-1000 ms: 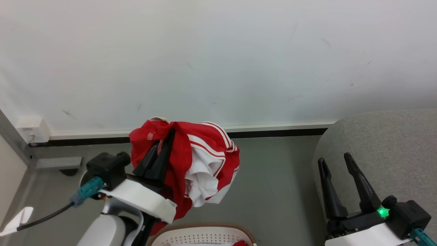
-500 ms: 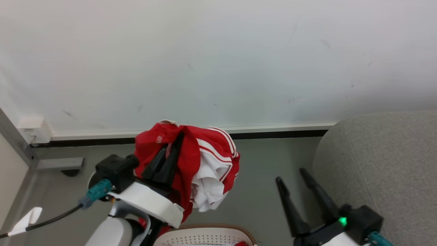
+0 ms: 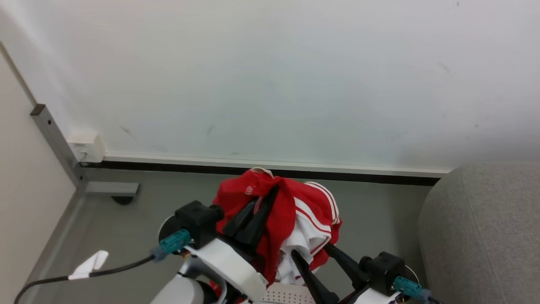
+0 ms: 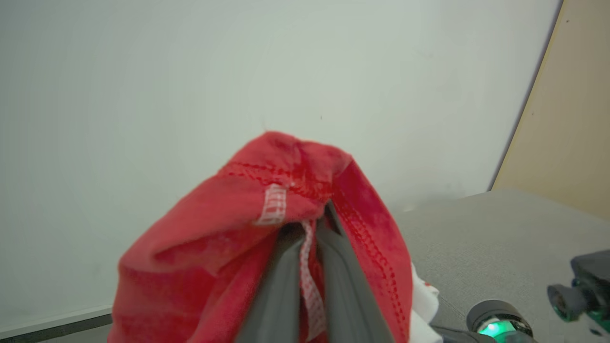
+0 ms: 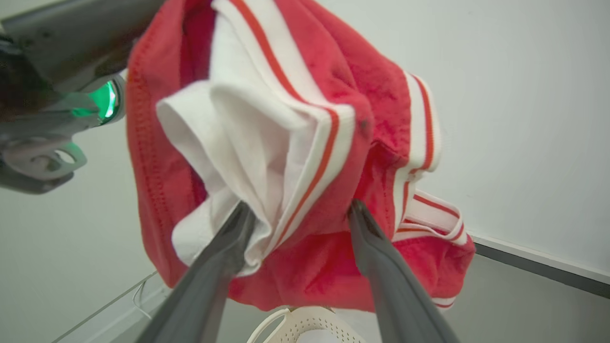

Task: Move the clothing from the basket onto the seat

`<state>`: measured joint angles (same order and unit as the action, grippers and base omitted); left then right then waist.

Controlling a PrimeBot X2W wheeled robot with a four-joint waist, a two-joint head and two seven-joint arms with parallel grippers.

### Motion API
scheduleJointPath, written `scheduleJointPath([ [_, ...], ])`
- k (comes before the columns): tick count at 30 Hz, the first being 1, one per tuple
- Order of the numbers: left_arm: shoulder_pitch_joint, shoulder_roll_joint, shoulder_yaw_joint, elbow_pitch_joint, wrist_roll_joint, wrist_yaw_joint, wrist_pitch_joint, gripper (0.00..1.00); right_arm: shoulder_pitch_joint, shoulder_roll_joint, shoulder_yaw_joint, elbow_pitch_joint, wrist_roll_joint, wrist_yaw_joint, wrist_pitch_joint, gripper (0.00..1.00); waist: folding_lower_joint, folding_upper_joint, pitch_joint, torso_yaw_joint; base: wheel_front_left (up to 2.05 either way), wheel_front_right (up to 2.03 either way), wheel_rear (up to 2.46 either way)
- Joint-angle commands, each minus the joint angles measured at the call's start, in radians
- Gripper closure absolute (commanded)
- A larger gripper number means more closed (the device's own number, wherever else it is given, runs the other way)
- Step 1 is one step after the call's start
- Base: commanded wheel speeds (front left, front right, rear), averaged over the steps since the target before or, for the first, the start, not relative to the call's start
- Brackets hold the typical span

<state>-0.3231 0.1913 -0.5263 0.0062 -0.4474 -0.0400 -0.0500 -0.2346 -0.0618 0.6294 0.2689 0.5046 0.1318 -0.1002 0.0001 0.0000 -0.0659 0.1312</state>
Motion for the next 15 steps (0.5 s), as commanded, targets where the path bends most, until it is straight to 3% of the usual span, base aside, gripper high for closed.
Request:
scheduleJointPath([
  [1,-0.002,-0.005,-0.007,0.005,0.012,-0.005,0.0,1.0,-0.016,0.001,0.002,0.014,0.008,-0.002,-0.008,0.0,-0.0001,0.0,-0.011,0.025,0.0,0.0,0.0],
  [8,0.022,-0.034,-0.092,0.022,0.012,-0.033,0.011,1.0,-0.058,0.009,0.023,0.111,0.039,-0.002,-0.054,0.0,-0.0001,0.0,-0.038,0.09,0.0,0.0,0.0],
  [9,0.024,-0.036,-0.1,0.024,0.013,-0.037,0.013,1.0,-0.063,0.009,0.025,0.121,0.043,-0.002,-0.063,0.09,-0.0001,0.0,-0.041,0.097,0.0,0.0,0.0],
  [11,0.027,-0.036,-0.114,0.029,0.013,-0.04,0.013,1.0,-0.076,0.01,0.031,0.139,0.036,-0.002,-0.085,0.93,-0.0001,0.0,-0.046,0.109,0.0,0.0,0.0],
  [12,0.029,-0.036,-0.116,0.031,0.012,-0.041,0.013,1.0,-0.077,0.011,0.033,0.147,0.039,-0.002,-0.093,1.0,-0.0001,0.0,-0.048,0.113,0.0,0.0,0.0],
  [15,0.034,-0.03,-0.112,0.036,0.006,-0.033,0.009,1.0,-0.088,0.011,0.045,0.161,0.051,-0.002,-0.116,1.0,-0.0001,0.0,-0.05,0.118,0.0,0.0,0.0],
])
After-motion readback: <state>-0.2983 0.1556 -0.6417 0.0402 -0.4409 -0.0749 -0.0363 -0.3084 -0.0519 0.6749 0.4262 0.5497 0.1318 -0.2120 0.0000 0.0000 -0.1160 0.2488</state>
